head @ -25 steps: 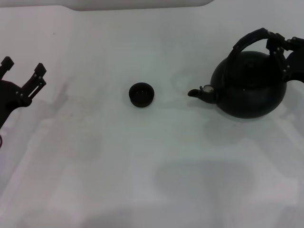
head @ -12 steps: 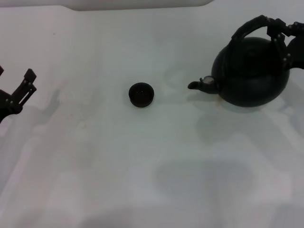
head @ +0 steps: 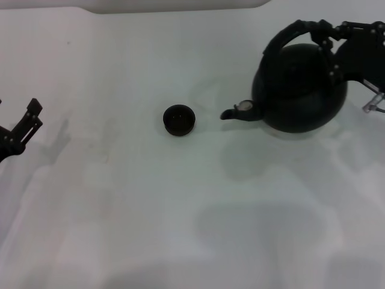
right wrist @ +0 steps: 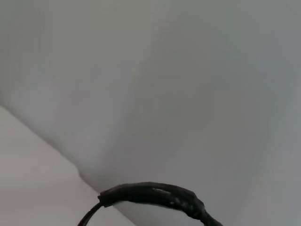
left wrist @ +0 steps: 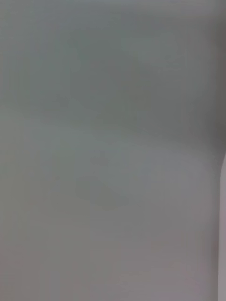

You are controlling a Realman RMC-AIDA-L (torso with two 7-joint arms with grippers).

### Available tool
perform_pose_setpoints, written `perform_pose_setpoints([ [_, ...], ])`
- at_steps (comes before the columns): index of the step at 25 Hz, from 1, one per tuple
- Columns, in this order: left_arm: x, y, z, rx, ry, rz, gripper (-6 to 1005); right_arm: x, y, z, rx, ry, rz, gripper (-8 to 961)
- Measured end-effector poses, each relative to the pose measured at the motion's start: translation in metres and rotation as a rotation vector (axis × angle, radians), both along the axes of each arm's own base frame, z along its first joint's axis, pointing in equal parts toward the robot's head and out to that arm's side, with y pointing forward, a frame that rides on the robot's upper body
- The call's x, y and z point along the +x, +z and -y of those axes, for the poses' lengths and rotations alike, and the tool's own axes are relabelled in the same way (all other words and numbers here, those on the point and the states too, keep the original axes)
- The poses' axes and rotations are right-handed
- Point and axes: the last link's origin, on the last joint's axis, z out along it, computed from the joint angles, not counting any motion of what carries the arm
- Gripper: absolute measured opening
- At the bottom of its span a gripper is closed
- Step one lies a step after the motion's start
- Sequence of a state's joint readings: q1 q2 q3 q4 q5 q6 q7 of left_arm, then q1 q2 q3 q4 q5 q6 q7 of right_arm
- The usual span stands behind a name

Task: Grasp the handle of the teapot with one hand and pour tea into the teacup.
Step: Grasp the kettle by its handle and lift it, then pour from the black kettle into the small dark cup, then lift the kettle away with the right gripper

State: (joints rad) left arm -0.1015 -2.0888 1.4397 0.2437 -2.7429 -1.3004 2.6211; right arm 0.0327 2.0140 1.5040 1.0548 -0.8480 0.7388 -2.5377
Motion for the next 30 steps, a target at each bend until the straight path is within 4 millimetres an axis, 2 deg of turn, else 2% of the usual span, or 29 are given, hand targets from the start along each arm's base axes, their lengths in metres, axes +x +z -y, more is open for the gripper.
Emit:
perform_pose_setpoints([
  [18, 0.000, 0.000, 0.000, 0.002, 0.002, 0.001, 877, -0.025, -0.009, -0.010, 0.005, 0.033, 0.009, 111],
  [30, 0.001, 0.002, -0.003, 0.009, -0.007, 0.002, 877, -0.040, -0.025, -0.021, -0.018, 0.030, 0.053, 110],
])
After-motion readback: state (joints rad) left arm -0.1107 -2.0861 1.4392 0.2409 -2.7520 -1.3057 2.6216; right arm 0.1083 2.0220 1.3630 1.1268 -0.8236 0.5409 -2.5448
